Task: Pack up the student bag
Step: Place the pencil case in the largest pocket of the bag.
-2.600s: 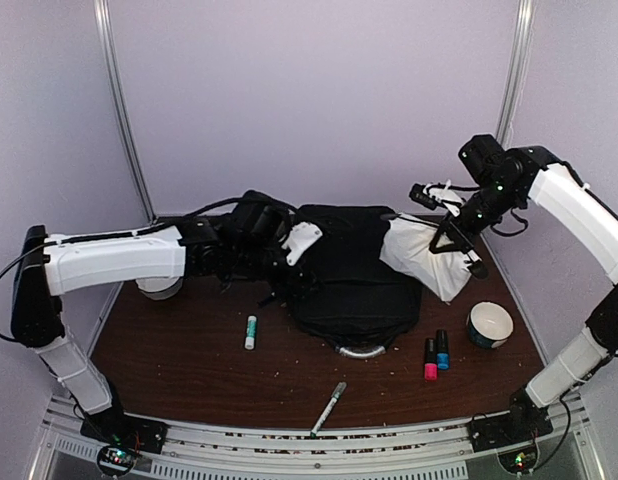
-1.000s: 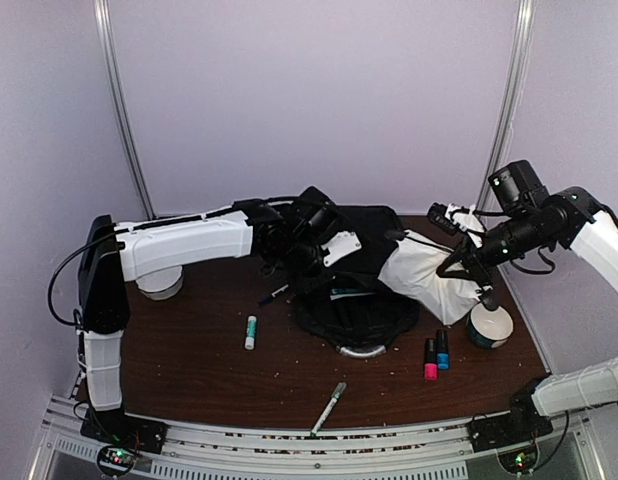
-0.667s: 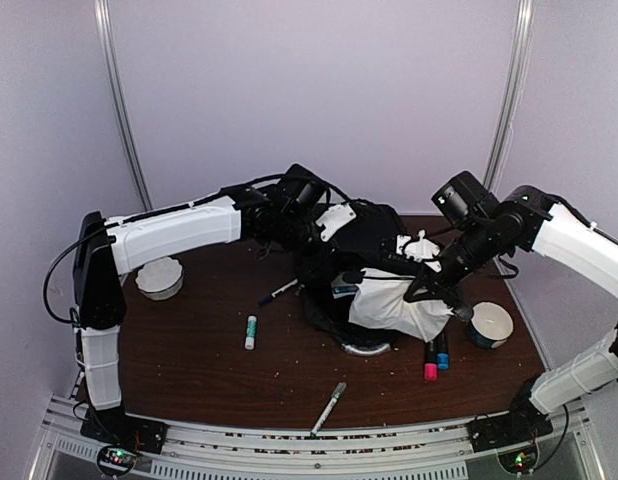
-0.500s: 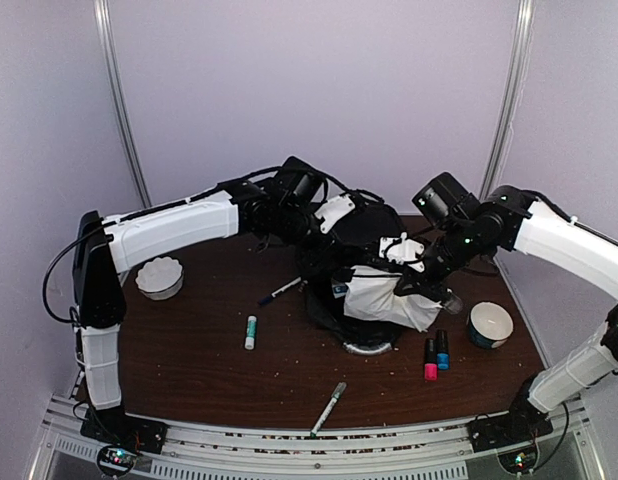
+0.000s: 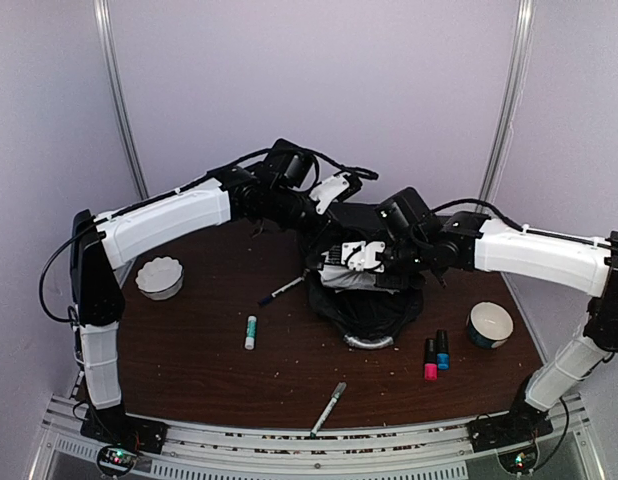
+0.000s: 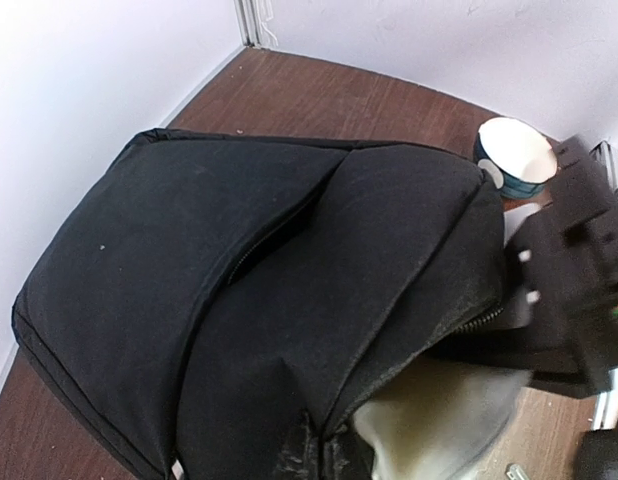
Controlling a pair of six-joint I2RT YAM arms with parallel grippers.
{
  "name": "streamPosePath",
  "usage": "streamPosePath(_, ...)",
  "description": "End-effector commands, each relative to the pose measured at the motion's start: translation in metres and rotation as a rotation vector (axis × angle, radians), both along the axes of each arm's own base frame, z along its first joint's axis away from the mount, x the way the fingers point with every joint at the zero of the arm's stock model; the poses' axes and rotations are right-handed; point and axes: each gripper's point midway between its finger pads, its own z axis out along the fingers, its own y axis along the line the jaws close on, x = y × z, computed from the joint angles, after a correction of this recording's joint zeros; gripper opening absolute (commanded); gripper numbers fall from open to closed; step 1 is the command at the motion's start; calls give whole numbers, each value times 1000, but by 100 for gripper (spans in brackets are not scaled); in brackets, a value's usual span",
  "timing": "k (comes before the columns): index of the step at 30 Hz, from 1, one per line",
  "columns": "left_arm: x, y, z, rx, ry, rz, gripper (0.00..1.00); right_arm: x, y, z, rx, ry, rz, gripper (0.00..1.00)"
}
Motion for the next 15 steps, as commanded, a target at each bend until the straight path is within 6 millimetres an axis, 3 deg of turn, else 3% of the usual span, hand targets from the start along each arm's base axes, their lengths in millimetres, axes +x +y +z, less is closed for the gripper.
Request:
streamPosePath(1, -15, -8, 124, -288, -165, -87, 0, 43, 9, 24, 6, -281, -49, 0)
streamPosePath(7, -22, -8, 133, -313, -165, -117, 0, 67, 10, 15, -47, -456, -81, 0)
streamPosePath(15, -27, -11, 125, -316, -124, -142, 0, 98, 19, 20, -57, -613, -135, 0)
